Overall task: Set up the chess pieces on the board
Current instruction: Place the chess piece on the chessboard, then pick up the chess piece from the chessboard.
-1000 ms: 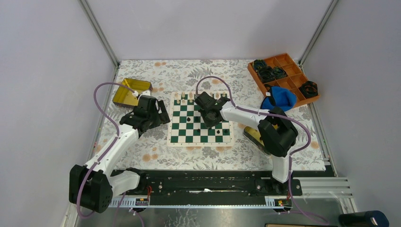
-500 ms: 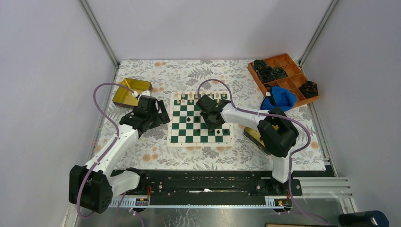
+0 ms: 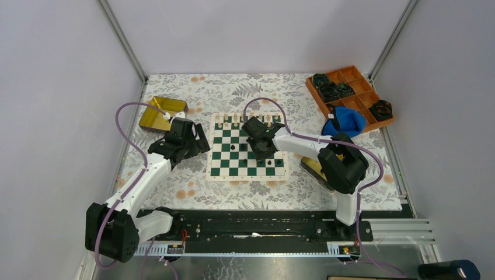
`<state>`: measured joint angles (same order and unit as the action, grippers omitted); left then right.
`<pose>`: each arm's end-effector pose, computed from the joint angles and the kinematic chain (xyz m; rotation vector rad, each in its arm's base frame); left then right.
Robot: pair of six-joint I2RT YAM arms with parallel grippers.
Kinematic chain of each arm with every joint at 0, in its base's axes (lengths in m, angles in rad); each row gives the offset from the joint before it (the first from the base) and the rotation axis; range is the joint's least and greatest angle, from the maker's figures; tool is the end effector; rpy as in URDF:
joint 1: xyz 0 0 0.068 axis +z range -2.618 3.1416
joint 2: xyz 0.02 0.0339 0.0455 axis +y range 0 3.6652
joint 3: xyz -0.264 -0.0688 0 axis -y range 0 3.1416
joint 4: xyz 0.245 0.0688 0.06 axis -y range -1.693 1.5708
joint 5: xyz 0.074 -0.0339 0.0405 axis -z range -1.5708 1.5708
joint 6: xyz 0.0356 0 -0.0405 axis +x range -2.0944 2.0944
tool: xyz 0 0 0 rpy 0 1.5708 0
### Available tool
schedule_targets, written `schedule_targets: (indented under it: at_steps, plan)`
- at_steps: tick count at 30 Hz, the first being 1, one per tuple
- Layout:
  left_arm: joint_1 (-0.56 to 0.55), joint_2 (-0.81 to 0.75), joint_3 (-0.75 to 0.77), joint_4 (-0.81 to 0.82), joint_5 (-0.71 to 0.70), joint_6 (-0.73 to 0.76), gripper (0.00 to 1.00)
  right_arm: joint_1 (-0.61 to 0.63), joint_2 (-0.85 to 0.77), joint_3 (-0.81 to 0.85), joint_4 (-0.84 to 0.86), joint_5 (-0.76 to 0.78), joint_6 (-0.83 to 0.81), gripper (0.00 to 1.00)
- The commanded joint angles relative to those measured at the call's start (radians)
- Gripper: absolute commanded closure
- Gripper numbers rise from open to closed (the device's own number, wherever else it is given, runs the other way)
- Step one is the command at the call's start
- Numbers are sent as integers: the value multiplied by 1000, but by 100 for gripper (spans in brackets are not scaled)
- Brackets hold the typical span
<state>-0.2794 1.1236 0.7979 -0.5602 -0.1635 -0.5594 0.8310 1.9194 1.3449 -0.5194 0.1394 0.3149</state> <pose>0.2190 -0.0568 0.2455 -0.4122 2.4132 -0.1721 0.2724 0.2911 0.1818 -0.6353 2.5838 0.1945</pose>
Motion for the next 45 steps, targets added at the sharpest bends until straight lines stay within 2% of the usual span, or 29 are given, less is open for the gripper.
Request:
schedule_targets:
  at_steps: [1, 11, 20, 23, 31, 38, 45]
  plan:
    - [6, 7, -11, 51, 3, -8, 1, 10, -25, 9, 8, -14, 11, 95]
    - [6, 5, -16, 53, 2, -5, 1, 12, -15, -3, 11, -20, 15, 86]
    - [6, 4, -19, 53, 2, -1, 1, 12, -16, 2, 9, -16, 17, 68]
    - [6, 3, -17, 53, 4, 0, 1, 11, -19, 10, 6, -12, 14, 65]
    - [6, 1, -5, 53, 5, 3, 1, 13, -38, 63, -23, 1, -2, 60]
    - [6, -13, -4, 50, 3, 3, 1, 22, -33, 113, -28, -4, -41, 52]
    - [7, -16, -8, 48, 1, 1, 1, 43, 5, 157, -21, -60, -75, 51]
